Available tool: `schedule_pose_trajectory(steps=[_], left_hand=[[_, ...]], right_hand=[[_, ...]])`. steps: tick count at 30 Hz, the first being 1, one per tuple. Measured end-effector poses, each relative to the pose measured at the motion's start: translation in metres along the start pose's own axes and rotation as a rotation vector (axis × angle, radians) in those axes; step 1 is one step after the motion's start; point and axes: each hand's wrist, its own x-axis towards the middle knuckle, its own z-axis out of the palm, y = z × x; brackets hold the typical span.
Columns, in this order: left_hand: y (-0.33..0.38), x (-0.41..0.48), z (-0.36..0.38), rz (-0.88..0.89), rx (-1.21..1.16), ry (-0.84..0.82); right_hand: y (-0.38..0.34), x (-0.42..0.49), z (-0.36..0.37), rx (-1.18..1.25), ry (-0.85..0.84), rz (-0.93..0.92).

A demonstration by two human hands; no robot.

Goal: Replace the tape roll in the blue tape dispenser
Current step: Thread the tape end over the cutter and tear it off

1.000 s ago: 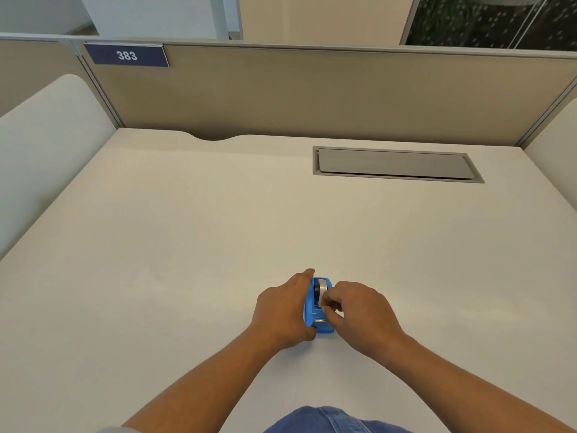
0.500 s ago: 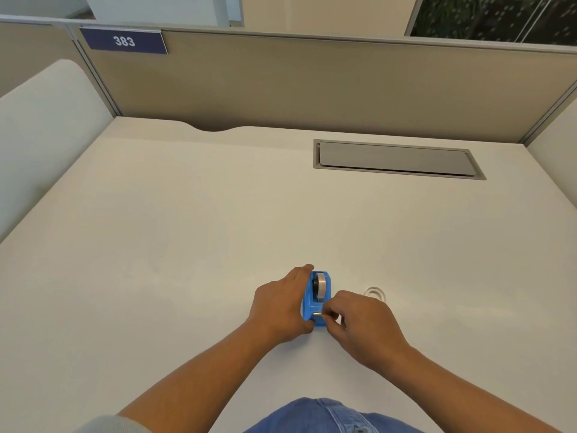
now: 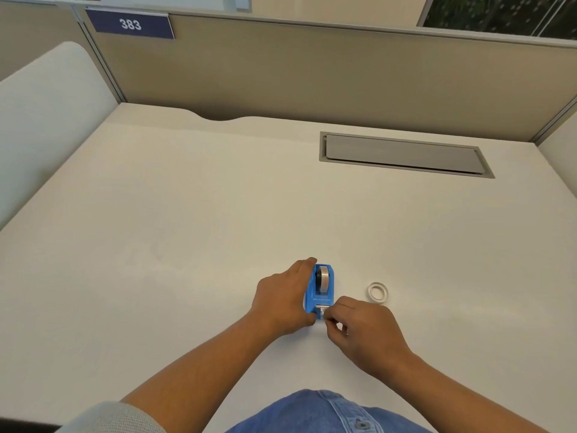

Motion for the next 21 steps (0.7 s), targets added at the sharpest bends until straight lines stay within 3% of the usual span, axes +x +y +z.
schedule_pose_trajectory(steps=[21], left_hand=[[0.003,-0.001,-0.003,-0.021,-0.027,-0.021]], right_hand=[[0.010,0.005,0.033,-0.087,0.144,-0.132]])
